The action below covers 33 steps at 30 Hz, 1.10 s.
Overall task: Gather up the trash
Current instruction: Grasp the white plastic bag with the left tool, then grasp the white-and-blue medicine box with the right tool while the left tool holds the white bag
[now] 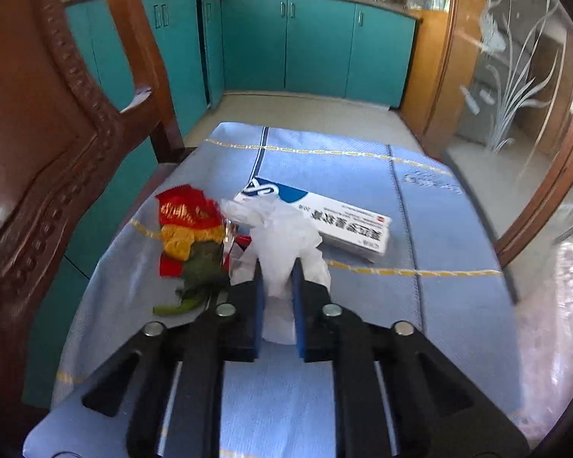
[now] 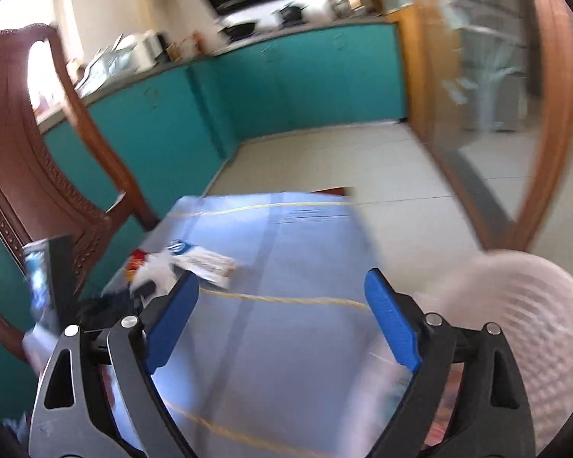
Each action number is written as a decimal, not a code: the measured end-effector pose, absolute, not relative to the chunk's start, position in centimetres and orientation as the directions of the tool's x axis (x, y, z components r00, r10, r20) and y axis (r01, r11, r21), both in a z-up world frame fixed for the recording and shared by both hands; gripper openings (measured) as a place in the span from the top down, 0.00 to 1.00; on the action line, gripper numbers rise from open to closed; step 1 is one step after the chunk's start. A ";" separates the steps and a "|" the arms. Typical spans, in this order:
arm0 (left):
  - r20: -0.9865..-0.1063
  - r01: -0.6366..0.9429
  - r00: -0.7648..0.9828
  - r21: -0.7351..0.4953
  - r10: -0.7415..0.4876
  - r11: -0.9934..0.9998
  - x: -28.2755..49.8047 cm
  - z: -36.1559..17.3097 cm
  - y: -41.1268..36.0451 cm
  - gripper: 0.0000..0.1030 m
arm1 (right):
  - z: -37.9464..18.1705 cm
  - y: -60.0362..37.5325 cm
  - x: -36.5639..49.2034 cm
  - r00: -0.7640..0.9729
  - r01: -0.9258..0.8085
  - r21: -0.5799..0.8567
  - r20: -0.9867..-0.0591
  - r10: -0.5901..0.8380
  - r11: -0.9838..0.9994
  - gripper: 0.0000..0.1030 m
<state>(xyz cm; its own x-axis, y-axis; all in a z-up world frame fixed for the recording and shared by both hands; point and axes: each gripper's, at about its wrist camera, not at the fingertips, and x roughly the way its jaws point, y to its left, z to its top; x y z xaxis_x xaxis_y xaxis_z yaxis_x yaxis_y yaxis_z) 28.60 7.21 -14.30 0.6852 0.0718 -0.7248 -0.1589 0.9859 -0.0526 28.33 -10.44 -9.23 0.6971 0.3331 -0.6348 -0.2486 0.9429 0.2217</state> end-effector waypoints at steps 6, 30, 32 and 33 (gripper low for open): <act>-0.672 -0.101 0.740 -0.157 -0.031 0.982 22.5 -13.2 8.9 0.88 | -13.8 1.4 35.4 0.582 -0.427 0.007 -0.763 0.281 0.904 0.16; -0.616 -0.106 0.788 -0.153 -0.011 0.983 19.7 -12.7 12.4 0.88 | -17.0 3.5 33.6 0.478 -0.472 -0.032 -0.849 0.226 0.881 0.58; -0.609 -0.116 0.793 -0.155 -0.003 0.981 19.4 -12.5 12.6 0.88 | -16.3 1.6 31.9 0.493 -0.442 -0.005 -0.837 0.239 0.897 0.59; -0.606 -0.119 0.795 -0.158 -0.001 0.980 19.4 -12.4 12.7 0.88 | -15.7 0.4 30.6 0.511 -0.420 0.004 -0.825 0.240 0.908 0.59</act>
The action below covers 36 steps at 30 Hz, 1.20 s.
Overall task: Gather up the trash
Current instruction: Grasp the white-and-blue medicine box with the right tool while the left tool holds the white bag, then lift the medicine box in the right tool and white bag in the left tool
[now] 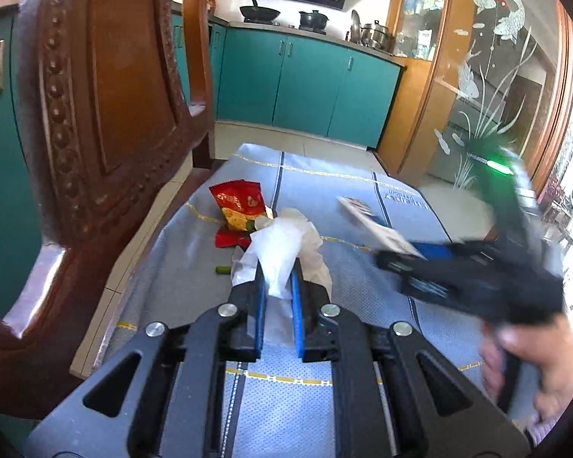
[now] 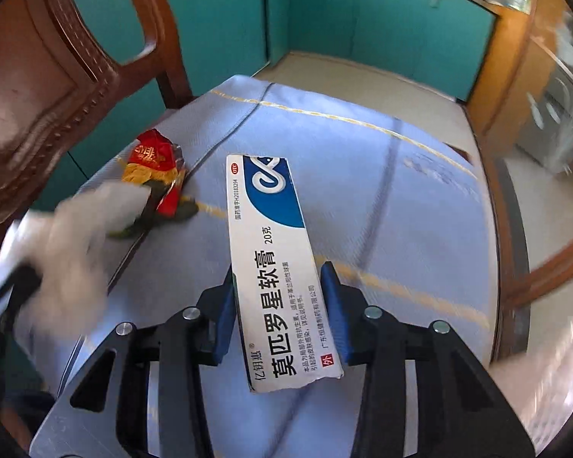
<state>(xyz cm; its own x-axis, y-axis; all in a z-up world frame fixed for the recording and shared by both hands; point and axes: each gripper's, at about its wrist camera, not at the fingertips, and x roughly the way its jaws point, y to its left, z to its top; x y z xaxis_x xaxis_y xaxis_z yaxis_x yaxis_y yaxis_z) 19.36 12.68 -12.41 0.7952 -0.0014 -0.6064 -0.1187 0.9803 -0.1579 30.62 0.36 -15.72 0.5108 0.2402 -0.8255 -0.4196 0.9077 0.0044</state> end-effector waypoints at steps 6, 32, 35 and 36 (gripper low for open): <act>-0.578 -0.115 0.816 -0.133 0.017 0.984 18.8 -12.0 12.0 0.89 | -13.9 -4.4 26.1 0.573 -0.331 0.069 -0.778 0.258 0.941 0.59; -0.476 -0.142 0.873 -0.048 0.102 0.989 11.4 -7.3 9.5 0.90 | -8.7 -7.5 17.2 0.721 -0.313 0.058 -0.635 0.277 0.948 0.59; -0.480 -0.143 0.871 -0.049 0.102 0.989 11.0 -7.2 9.3 0.90 | -8.6 -7.6 16.9 0.724 -0.313 0.055 -0.632 0.276 0.948 0.59; -0.485 -0.145 0.868 -0.049 0.104 0.988 11.0 -7.3 9.4 0.90 | -8.5 -7.6 16.9 0.725 -0.313 0.054 -0.632 0.275 0.948 0.59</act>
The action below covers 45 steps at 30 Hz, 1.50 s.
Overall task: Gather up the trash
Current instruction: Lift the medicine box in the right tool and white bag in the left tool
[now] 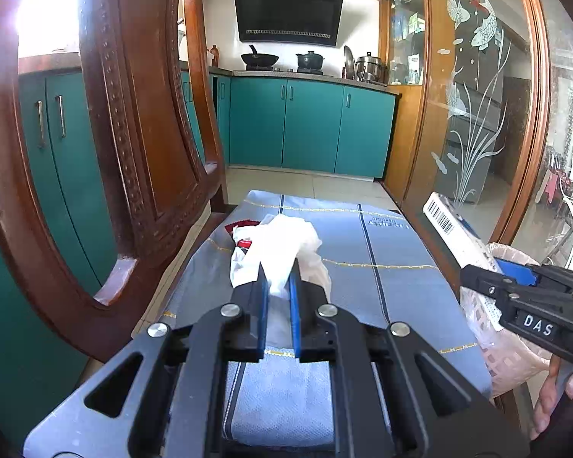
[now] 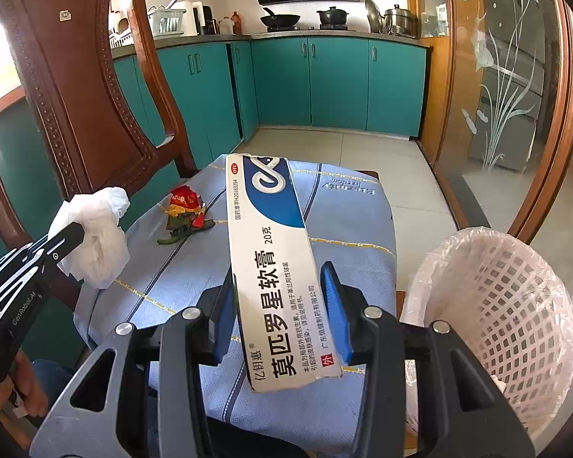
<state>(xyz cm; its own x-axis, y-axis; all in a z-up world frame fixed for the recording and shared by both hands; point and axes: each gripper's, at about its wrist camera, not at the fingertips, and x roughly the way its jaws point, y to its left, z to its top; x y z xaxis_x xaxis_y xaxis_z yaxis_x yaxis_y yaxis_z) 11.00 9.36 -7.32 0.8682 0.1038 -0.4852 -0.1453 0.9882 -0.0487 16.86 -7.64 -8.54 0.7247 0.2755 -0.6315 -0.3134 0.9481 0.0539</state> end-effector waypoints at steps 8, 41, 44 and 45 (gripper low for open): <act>-0.494 -0.145 0.864 -0.047 0.103 0.988 11.4 -7.1 8.9 0.90 | -8.0 -7.8 16.5 0.744 -0.303 0.043 -0.614 0.264 0.952 0.59; -0.472 -0.145 0.874 -0.025 0.116 0.989 10.7 -6.7 7.6 0.90 | -7.7 -9.2 15.9 0.754 -0.297 0.091 -0.589 0.292 0.950 0.59; -0.468 -0.140 0.876 -0.020 0.114 0.990 10.6 -6.4 7.3 0.90 | -7.1 -9.8 15.7 0.767 -0.289 0.097 -0.573 0.291 0.953 0.59; -0.468 -0.137 0.877 -0.017 0.113 0.990 10.7 -6.4 7.1 0.90 | -6.9 -10.1 15.6 0.771 -0.285 0.099 -0.567 0.289 0.954 0.59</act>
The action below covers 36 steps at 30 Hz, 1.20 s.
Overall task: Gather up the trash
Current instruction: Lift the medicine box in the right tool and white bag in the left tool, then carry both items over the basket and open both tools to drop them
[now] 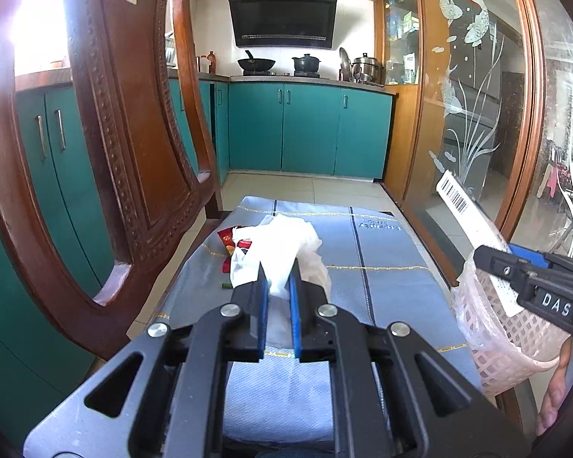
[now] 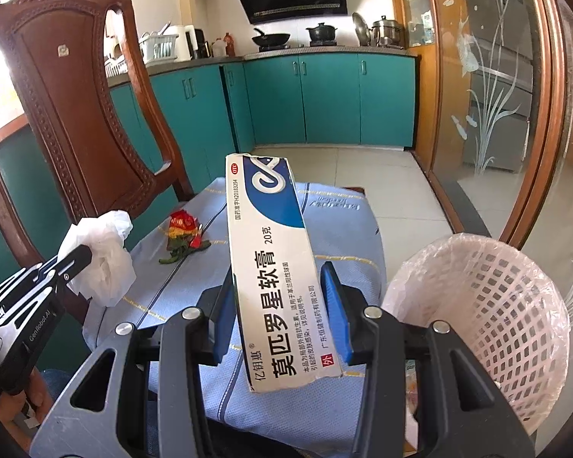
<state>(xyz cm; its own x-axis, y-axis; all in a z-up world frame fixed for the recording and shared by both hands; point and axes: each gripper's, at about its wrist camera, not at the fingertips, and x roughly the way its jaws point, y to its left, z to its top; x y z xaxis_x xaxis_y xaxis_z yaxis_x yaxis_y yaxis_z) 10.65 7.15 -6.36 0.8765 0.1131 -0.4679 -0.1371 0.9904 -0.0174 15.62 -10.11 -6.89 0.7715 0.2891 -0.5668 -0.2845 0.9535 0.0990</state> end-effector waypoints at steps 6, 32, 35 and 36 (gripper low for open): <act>-0.451 -0.056 0.891 -0.007 0.047 0.998 11.9 -4.9 3.8 0.90 | -5.5 -14.2 15.2 0.816 -0.212 0.117 -0.526 0.241 0.970 0.59; -0.576 0.457 0.685 -0.135 -0.445 0.879 19.4 -9.8 -16.5 0.45 | -10.0 -32.9 14.3 0.753 0.181 0.108 -0.654 -0.067 0.977 0.56; -0.565 0.362 0.722 -0.185 -0.400 0.914 20.3 -9.6 -12.9 0.40 | -10.6 -32.1 15.2 0.741 0.165 0.102 -0.669 -0.055 0.981 0.34; -0.566 0.316 0.740 -0.185 -0.364 0.931 20.6 -9.6 -11.4 0.40 | -10.8 -31.7 15.5 0.740 0.156 0.106 -0.671 -0.045 0.982 0.34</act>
